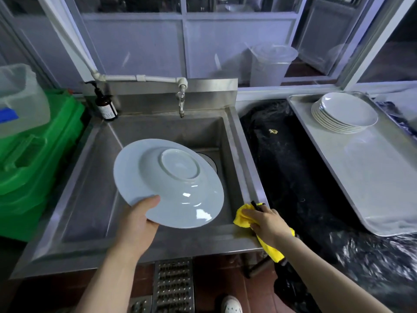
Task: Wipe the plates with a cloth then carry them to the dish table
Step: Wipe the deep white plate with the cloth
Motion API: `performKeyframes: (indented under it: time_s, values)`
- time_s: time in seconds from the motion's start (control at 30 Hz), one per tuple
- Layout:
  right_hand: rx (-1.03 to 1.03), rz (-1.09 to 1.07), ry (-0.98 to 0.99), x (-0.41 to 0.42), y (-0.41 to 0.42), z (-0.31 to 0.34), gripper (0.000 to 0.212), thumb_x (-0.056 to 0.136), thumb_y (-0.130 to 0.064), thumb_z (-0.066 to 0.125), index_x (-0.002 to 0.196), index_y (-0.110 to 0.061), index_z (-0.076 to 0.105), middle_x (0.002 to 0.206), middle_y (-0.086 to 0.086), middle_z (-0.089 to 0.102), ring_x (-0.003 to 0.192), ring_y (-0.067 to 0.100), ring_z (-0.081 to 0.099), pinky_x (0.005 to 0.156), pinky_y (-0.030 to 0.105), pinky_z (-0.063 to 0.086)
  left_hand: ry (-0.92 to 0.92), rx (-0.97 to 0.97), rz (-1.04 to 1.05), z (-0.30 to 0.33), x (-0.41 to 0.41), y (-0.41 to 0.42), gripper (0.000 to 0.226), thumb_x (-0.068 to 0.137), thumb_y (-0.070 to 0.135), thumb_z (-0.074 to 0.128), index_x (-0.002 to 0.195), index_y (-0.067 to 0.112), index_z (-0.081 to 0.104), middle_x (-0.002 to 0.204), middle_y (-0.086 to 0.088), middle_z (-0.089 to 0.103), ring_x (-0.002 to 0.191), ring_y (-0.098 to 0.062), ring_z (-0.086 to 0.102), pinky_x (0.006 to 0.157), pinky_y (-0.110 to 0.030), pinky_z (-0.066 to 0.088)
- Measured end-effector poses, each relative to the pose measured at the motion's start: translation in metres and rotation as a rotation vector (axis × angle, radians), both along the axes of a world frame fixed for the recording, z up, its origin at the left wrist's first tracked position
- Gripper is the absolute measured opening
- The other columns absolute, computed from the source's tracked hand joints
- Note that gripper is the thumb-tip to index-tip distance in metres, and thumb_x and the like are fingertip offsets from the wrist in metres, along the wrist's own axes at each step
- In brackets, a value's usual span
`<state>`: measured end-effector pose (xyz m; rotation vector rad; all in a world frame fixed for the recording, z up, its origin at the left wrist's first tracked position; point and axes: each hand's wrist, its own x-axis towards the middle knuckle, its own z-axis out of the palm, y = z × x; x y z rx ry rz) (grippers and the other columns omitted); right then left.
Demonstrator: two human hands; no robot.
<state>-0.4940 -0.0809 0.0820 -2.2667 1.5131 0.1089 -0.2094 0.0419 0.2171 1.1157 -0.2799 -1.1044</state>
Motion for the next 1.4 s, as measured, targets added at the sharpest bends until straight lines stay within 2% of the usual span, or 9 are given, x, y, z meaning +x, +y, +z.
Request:
performKeyframes:
  time_s: [0.13,0.27,0.57,0.77,0.83,1.07,1.23,1.33,1.4]
  values:
    - [-0.065,-0.035,0.041,0.015,0.009,0.023,0.059,0.088,-0.050,0.059,0.142,-0.048,0.034,0.153,-0.006,0.029,0.133,0.027,0.032,0.105,0.039,0.033,0.019,-0.013,-0.015,0.005,0.006,0.003,0.044,0.088,-0.002,0.051,0.080,0.031,0.079,0.090,0.007,0.076,0.083,-0.010,0.072,0.063,-0.023,0.058]
    - [-0.410,0.082,-0.388,0.051,0.019,0.072,0.079,0.078,-0.044,0.072,0.147,-0.030,0.034,0.149,0.001,0.039,0.134,0.023,0.036,0.108,0.036,0.031,0.061,-0.078,-0.013,0.016,0.003,0.003,0.048,0.088,-0.002,0.050,0.077,0.035,0.079,0.089,0.008,0.076,0.082,-0.011,0.073,0.063,-0.025,0.058]
    - [-0.904,0.378,-0.698,0.129,0.039,0.140,0.046,0.085,-0.011,0.063,0.130,-0.011,0.057,0.127,0.012,0.061,0.118,0.032,0.058,0.093,0.044,0.049,0.100,-0.130,0.137,0.041,-0.039,-0.013,0.031,0.089,-0.004,0.044,0.101,0.016,0.064,0.082,0.003,0.076,0.076,-0.014,0.073,0.054,-0.027,0.056]
    - [-0.302,0.441,-0.505,0.132,0.043,0.161,0.093,0.086,-0.006,0.053,0.143,-0.053,-0.004,0.162,0.003,0.003,0.148,0.025,0.008,0.103,0.047,0.041,-0.161,-0.087,0.105,0.050,-0.031,-0.011,0.035,0.087,-0.003,0.050,0.096,0.025,0.069,0.087,0.006,0.076,0.080,-0.014,0.072,0.056,-0.028,0.057]
    - [-0.263,0.433,-0.526,0.133,0.044,0.165,0.101,0.078,0.000,0.045,0.139,-0.059,-0.009,0.161,-0.003,0.001,0.146,0.027,0.014,0.096,0.047,0.046,-0.202,-0.083,0.065,0.056,-0.029,-0.013,0.029,0.080,0.002,0.055,0.086,0.026,0.071,0.084,0.004,0.076,0.079,-0.016,0.073,0.058,-0.032,0.058]
    - [-0.154,0.334,-0.872,0.144,0.034,0.159,0.077,0.086,0.005,0.042,0.151,-0.031,0.022,0.141,-0.005,0.041,0.120,0.023,0.052,0.094,0.046,0.049,-0.533,0.041,-0.088,0.088,-0.023,-0.042,0.056,0.070,0.044,0.060,0.114,0.010,0.053,0.096,-0.017,0.070,0.078,-0.029,0.072,0.069,-0.049,0.060]
    - [0.158,-0.008,-1.257,0.139,0.024,0.145,0.037,0.086,-0.007,0.052,0.121,-0.015,0.060,0.114,0.002,0.068,0.106,0.014,0.063,0.087,0.035,0.051,-0.532,0.050,-0.476,0.087,-0.012,-0.055,0.056,0.066,0.074,0.044,0.104,0.034,0.051,0.096,0.000,0.072,0.088,-0.011,0.071,0.077,-0.033,0.056]
    - [0.493,-0.306,-1.525,0.128,0.019,0.136,0.030,0.074,-0.011,0.062,0.103,-0.014,0.070,0.100,0.012,0.073,0.093,0.029,0.069,0.071,0.037,0.056,-0.765,0.004,-0.136,0.059,0.008,-0.051,0.025,0.087,0.048,0.061,0.107,0.035,0.055,0.108,0.011,0.067,0.098,-0.004,0.062,0.075,-0.014,0.048]
    - [0.651,-0.403,-1.604,0.118,0.014,0.134,0.035,0.071,-0.010,0.064,0.106,-0.015,0.070,0.102,0.016,0.072,0.093,0.034,0.069,0.072,0.044,0.057,-0.867,0.086,0.137,0.038,0.028,-0.043,0.036,0.089,0.023,0.066,0.121,0.027,0.051,0.125,0.008,0.056,0.115,-0.008,0.052,0.086,-0.014,0.042]
